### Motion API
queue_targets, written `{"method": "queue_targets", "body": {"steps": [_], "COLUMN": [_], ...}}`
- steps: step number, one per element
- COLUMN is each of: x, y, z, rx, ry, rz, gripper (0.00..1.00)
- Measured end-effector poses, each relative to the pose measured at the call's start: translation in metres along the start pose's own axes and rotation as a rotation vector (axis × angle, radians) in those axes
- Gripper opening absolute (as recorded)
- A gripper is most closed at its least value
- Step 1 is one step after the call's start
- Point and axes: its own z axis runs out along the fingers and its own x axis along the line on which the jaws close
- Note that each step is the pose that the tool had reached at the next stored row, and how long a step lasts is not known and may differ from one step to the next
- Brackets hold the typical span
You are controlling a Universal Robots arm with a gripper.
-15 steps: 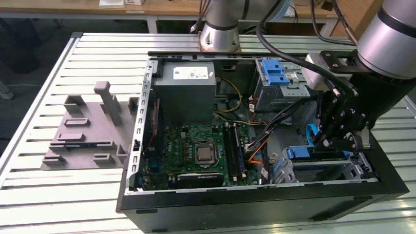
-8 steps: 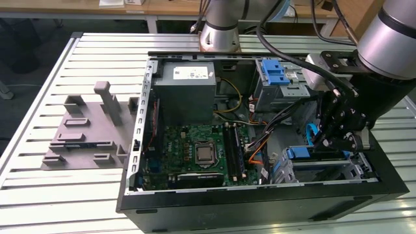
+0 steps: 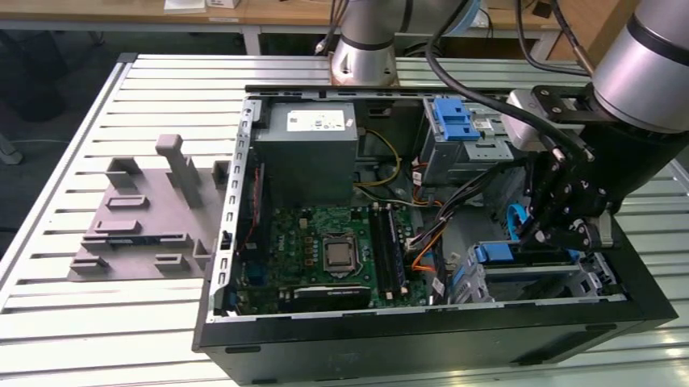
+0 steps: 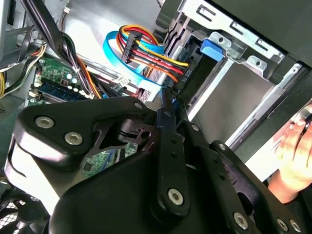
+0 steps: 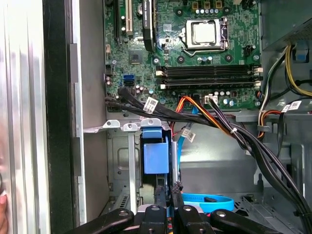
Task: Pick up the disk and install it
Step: 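Insert the second disk wire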
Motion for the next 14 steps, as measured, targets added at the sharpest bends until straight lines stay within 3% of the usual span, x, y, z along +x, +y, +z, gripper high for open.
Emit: {"method": "queue_targets", "body": {"steps": [14], "x": [0.0], "y": [-0.001], "z": [0.0046], "rx": [-0.0007], "ry": [-0.001], "rz": [0.0], "gripper": [0.16]}}
